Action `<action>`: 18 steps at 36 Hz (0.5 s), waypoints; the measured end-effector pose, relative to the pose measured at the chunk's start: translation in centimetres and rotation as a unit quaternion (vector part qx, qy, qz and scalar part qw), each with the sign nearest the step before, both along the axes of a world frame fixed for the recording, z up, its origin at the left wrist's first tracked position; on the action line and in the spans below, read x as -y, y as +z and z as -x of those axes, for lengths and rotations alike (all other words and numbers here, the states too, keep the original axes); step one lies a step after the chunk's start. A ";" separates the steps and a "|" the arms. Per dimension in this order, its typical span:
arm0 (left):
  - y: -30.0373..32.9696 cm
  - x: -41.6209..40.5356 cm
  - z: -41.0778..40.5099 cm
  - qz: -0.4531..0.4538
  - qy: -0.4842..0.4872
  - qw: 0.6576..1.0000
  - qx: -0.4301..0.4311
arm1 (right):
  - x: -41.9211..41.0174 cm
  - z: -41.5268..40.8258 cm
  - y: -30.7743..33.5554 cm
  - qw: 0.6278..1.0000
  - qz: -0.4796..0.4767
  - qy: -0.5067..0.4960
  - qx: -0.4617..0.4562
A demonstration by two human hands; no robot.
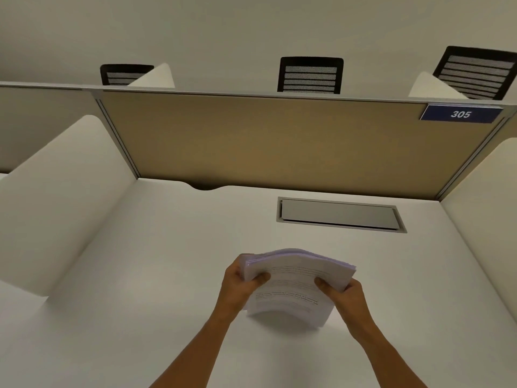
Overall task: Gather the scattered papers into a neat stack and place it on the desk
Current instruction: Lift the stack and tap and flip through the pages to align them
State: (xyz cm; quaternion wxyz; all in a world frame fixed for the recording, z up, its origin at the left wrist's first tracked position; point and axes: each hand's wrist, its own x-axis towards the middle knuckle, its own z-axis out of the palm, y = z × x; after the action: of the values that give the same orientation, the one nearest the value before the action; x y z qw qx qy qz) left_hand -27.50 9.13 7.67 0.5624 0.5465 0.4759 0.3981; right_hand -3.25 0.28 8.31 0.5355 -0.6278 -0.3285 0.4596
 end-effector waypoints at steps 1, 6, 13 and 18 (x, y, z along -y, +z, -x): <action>-0.3 0.0 0.1 0.000 -0.012 1.000 -0.003 | 0.2 -0.2 -0.3 1.000 0.005 0.002 0.000; -1.6 0.2 0.1 0.053 -0.042 0.996 -0.056 | 0.5 -1.0 -1.7 0.999 0.030 0.018 -0.001; -0.9 0.9 -2.2 0.058 -0.026 0.997 -0.047 | 0.1 0.2 -1.0 0.999 0.031 0.029 0.011; -1.0 1.4 -1.8 0.060 0.018 0.998 -0.026 | 0.3 -0.8 -0.8 1.000 0.013 -0.001 0.017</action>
State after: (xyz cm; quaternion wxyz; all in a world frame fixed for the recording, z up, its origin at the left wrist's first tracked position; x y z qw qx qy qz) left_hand -25.72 7.78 6.66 0.5743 0.5133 0.5230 0.3650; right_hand -2.47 -0.03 7.54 0.5224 -0.6429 -0.3307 0.4522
